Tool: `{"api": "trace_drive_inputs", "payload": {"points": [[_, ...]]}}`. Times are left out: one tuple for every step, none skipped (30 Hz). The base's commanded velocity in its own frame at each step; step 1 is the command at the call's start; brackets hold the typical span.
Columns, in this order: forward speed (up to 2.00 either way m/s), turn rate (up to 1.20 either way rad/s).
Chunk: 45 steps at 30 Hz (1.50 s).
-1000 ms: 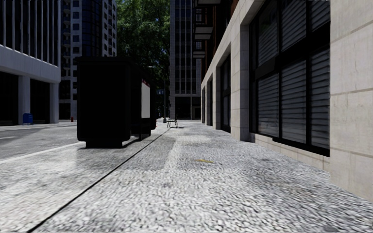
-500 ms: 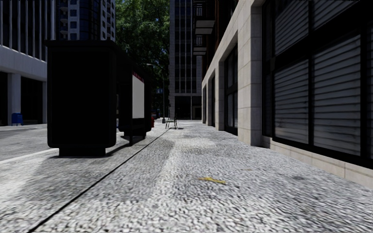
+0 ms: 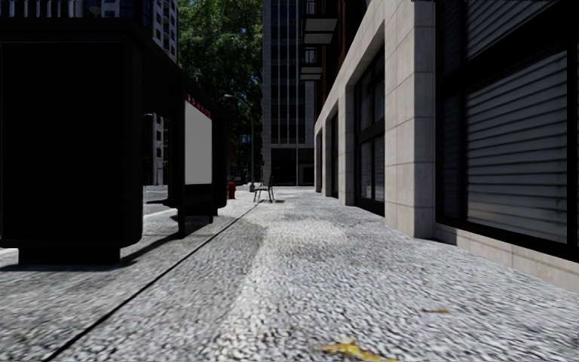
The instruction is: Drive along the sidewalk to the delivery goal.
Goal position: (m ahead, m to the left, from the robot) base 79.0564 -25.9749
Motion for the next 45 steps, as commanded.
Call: {"api": "trace_drive_inputs", "payload": {"points": [[2.0, 0.0], [2.0, 0.0], [2.0, 0.0], [2.0, 0.0], [2.0, 0.0], [2.0, 0.0], [2.0, 0.0], [2.0, 0.0], [2.0, 0.0], [2.0, 0.0], [2.0, 0.0], [2.0, 0.0], [2.0, -0.07], [2.0, -0.39], [2.0, -0.56], [2.0, -0.61], [2.0, -0.18], [2.0, -0.18], [2.0, -0.03], [2.0, 0.0], [2.0, 0.0], [2.0, 0.0], [2.0, 0.0], [2.0, 0.0], [2.0, 0.0], [2.0, 0.0], [2.0, 0.0], [2.0, 0.0], [2.0, 0.0], [2.0, 0.0], [2.0, 0.0], [2.0, 0.0], [2.0, 0.0], [2.0, 0.0], [2.0, 0.0], [2.0, 0.0], [2.0, 0.0], [2.0, 0.0], [2.0, 0.0], [2.0, 0.0], [2.0, 0.0], [2.0, 0.0], [2.0, 0.0], [2.0, 0.0], [2.0, 0.0]]}}
